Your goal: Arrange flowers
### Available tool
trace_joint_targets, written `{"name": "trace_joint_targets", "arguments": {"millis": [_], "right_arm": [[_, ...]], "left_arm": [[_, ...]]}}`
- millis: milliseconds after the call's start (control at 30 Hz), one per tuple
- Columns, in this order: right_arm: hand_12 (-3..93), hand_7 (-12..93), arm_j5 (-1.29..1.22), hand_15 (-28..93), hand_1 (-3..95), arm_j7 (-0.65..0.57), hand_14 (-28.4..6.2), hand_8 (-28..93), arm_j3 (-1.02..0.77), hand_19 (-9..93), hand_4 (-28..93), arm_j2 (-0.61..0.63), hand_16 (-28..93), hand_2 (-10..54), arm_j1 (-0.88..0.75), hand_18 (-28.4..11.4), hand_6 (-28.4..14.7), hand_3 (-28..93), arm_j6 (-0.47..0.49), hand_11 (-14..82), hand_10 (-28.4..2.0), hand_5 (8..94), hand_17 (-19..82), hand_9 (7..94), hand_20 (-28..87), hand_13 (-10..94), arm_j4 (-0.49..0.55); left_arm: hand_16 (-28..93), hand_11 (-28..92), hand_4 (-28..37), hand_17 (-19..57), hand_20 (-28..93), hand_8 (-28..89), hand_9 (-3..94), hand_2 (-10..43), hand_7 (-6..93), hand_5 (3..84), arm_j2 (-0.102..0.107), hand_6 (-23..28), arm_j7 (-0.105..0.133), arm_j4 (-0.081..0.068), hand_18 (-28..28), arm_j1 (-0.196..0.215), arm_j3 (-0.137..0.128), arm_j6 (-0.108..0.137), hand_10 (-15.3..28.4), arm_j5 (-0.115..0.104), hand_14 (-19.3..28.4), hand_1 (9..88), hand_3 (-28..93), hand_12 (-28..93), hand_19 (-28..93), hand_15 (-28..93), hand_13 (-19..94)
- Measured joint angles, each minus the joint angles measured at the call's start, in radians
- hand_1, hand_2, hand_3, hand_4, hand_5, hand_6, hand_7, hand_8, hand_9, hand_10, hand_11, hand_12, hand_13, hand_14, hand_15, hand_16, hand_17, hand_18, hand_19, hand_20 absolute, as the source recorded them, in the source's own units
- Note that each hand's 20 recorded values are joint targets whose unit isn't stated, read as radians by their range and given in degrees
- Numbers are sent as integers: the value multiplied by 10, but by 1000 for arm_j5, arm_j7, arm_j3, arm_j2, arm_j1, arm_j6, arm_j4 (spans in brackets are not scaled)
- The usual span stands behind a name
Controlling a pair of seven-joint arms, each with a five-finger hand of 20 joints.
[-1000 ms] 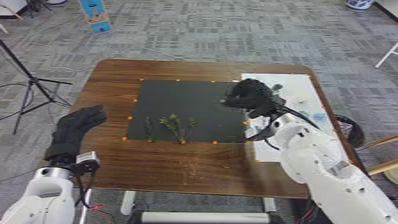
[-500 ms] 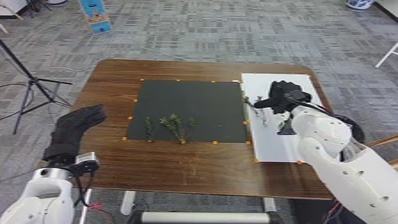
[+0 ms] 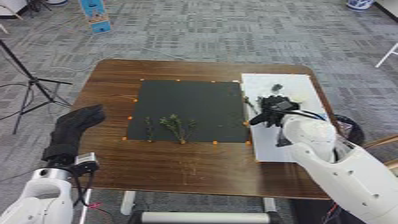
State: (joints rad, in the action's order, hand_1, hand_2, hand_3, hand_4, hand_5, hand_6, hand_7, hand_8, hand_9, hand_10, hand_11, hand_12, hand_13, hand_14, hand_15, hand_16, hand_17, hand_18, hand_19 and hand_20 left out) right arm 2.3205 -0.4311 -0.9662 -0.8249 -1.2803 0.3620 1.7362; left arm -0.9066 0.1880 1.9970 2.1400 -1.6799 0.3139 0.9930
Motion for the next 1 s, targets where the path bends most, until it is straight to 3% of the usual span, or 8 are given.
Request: {"name": "trace_joint_targets", "arguments": {"millis": [167, 333, 400, 500, 567, 667, 967, 1000], "right_arm": [[244, 394, 14, 691, 215, 16, -102, -21, 21, 932, -92, 0, 416, -95, 23, -257, 4, 597, 23, 487, -104, 850, 543, 937, 685, 872, -18], [243, 392, 18, 686, 220, 23, -99, -21, 12, 932, -91, -1, 416, -91, 34, -257, 3, 595, 31, 486, -103, 851, 546, 937, 681, 876, -24], [241, 391, 18, 682, 221, 23, -97, -21, 2, 932, -91, -2, 414, -90, 37, -256, 4, 595, 33, 484, -102, 851, 546, 937, 681, 878, -29], [240, 390, 17, 680, 223, 22, -95, -21, -8, 932, -91, -6, 414, -88, 43, -255, 5, 596, 33, 484, -102, 851, 546, 937, 679, 879, -38], [239, 387, 18, 678, 228, 21, -94, -21, -12, 932, -91, -9, 414, -88, 46, -253, 5, 599, 33, 480, -101, 852, 549, 937, 675, 880, -41], [238, 372, 19, 668, 244, 19, -89, -23, -13, 932, -93, -19, 412, -93, 47, -248, 4, 604, 32, 470, -100, 855, 556, 937, 667, 885, -50], [239, 311, 50, 625, 340, -16, -63, -26, 11, 932, -91, -69, 413, -95, 55, -232, 0, 624, 29, 447, -90, 853, 576, 937, 656, 901, -82], [241, 292, 54, 623, 367, -20, -64, 71, 13, 932, -89, -76, 416, -95, 59, -230, 1, 619, 31, 446, -90, 851, 577, 937, 653, 902, -85]], "left_arm": [[11, 197, -283, 50, 178, -80, 509, 104, 156, 505, 0, 23, -2, 9, 117, 4, -8, -7, 129, 22, 157, 201, 716, 136, 100, 170, 416], [-18, 196, -280, 124, 180, -83, 529, 228, 160, 524, 0, 27, 4, 29, 74, 19, -36, -1, 134, 66, 144, 281, 669, 125, 81, 127, 424], [-36, 205, -280, 157, 190, -87, 520, 234, 175, 501, 5, 37, 18, 34, 63, 19, -29, 48, 128, 57, 125, 359, 641, 121, 70, 130, 436], [-49, 225, -279, 187, 211, -92, 493, 219, 192, 470, 13, 46, 50, 36, 72, 11, -1, 181, 121, 30, 115, 462, 611, 114, 71, 136, 439], [-52, 229, -251, 208, 232, -54, 482, 220, 204, 451, 14, 48, 63, 35, 87, 7, 8, 230, 119, 17, 105, 536, 583, 112, 79, 137, 430], [-52, 230, -192, 221, 256, -33, 472, 223, 207, 451, 14, 42, 77, 26, 93, -6, 22, 234, 116, 4, 102, 591, 549, 115, 70, 136, 422], [-31, 241, -217, 174, 244, -30, 497, 190, 219, 486, 13, 28, 78, 19, 87, -26, 40, 213, 116, -15, 116, 478, 651, 117, 70, 133, 414], [-30, 241, -218, 172, 240, -32, 497, 187, 218, 488, 12, 28, 78, 19, 87, -26, 40, 208, 117, -17, 116, 473, 656, 117, 73, 133, 415]]}}
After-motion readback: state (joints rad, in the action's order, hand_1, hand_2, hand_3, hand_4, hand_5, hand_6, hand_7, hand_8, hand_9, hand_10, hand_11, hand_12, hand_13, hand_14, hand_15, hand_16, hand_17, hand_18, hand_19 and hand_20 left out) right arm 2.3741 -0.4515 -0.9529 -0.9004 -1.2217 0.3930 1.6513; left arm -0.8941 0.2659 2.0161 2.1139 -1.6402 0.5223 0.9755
